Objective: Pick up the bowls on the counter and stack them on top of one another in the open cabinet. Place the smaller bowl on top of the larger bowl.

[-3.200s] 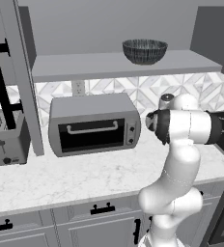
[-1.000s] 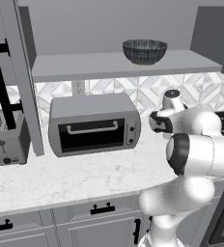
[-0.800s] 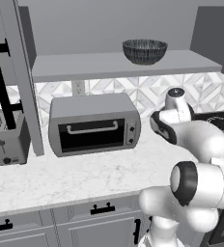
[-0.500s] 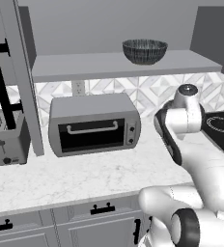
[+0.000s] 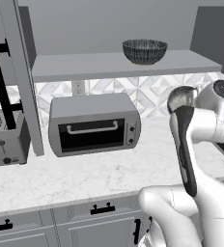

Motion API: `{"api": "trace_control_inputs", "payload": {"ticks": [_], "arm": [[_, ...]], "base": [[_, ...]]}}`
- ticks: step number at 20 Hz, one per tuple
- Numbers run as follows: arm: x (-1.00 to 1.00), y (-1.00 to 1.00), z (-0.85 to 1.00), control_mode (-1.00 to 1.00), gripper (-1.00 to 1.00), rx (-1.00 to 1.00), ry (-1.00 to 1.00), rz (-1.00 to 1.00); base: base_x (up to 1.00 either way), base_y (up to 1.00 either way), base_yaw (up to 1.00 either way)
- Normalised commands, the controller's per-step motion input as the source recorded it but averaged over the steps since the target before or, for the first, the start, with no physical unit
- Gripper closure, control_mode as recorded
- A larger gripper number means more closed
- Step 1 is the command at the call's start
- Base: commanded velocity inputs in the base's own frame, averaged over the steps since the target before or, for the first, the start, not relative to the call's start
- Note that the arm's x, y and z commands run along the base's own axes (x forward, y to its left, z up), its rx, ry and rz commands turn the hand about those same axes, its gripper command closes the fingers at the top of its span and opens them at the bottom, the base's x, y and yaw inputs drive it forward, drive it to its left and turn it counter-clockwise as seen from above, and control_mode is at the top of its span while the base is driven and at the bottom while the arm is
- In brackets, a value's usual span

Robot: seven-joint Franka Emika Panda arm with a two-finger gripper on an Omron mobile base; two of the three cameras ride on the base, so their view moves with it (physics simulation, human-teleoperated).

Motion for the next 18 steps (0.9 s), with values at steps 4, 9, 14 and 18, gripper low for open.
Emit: {"api": "trace_control_inputs", "payload": {"ticks": [4,9,14,18], "arm": [[-0.29,0.16,1.00,-1.00,1.00,0.01,-0.12,0.23],[-0.05,0.10,1.00,-1.00,1.00,0.00,-0.18,0.19],[0.11,0.01,0.77,-1.00,1.00,0.00,-0.04,0.18],[0.37,0.10,0.63,-1.00,1.00,0.00,0.00,0.17]], "base": [[0.00,0.00,0.00],[0.00,0.00,0.00],[0.00,0.00,0.00],[0.00,0.00,0.00]]}}
